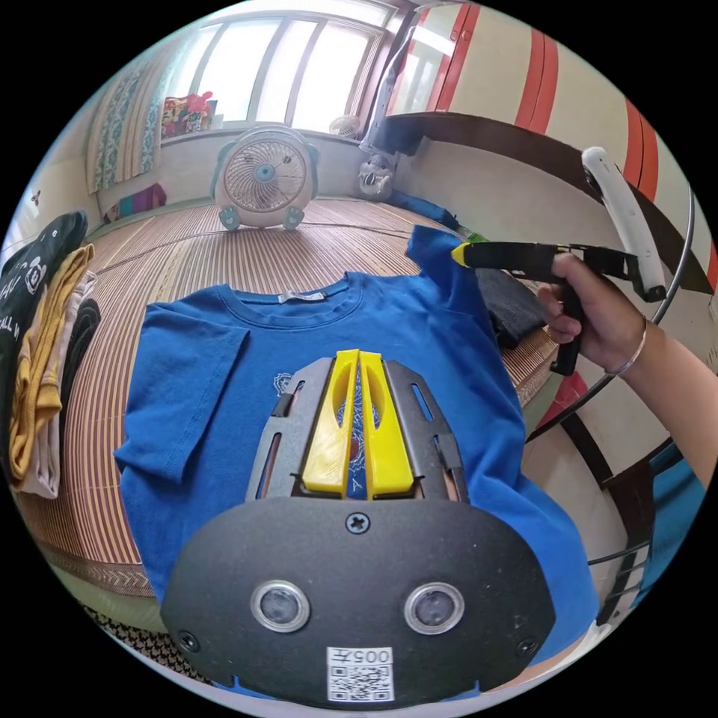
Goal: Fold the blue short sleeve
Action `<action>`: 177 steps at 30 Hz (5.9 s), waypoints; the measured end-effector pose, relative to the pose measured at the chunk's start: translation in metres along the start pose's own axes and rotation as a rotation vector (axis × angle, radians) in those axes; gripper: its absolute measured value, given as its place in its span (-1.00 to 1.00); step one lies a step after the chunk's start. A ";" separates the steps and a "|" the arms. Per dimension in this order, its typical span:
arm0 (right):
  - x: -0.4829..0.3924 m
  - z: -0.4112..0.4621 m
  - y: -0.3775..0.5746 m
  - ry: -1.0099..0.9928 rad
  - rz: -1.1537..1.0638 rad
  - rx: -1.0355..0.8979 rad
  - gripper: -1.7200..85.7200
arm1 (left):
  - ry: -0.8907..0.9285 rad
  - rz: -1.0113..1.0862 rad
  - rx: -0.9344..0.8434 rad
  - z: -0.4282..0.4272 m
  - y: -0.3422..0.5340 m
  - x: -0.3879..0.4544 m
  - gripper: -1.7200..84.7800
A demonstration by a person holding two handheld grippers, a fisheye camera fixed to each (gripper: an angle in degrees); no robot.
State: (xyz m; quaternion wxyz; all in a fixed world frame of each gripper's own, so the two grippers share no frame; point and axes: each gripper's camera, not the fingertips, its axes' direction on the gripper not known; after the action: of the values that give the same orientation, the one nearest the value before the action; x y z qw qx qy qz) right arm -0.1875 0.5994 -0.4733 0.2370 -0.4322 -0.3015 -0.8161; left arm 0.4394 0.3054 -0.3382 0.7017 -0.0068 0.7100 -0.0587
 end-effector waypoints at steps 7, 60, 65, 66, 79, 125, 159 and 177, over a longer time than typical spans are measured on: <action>-0.015 0.015 -0.011 -0.125 0.033 -0.022 -0.86 | 0.004 -0.027 0.006 0.003 0.005 -0.005 -0.97; 0.037 0.019 -0.012 -0.073 -0.102 -0.139 -0.97 | 0.031 0.026 -0.040 0.025 0.000 -0.003 -0.97; 0.042 -0.023 -0.010 -0.069 -0.123 -0.084 -0.99 | 0.033 0.026 -0.052 0.025 0.000 -0.004 -0.97; 0.040 -0.029 -0.009 -0.068 -0.134 -0.078 -0.99 | 0.030 0.026 -0.048 0.025 0.001 -0.004 -0.97; 0.007 -0.031 0.043 -0.062 -0.399 -0.294 -0.93 | 0.021 0.031 -0.072 0.030 -0.001 -0.002 -0.97; 0.124 -0.075 0.038 -0.127 0.018 -0.246 -0.81 | 0.039 0.065 -0.088 0.037 -0.013 0.003 -0.97; 0.000 -0.043 -0.143 -0.009 -0.263 -0.300 -0.82 | 0.044 0.031 -0.109 0.040 -0.029 -0.014 -0.95; 0.016 -0.016 -0.245 0.006 -0.009 -0.311 -0.97 | 0.072 0.024 -0.099 0.031 -0.037 -0.019 -0.94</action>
State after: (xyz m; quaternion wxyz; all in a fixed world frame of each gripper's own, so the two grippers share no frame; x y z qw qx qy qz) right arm -0.3633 0.7588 -0.5374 0.1643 -0.4600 -0.1730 -0.8553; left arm 0.4683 0.2683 -0.3156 0.6754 -0.0307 0.7367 -0.0153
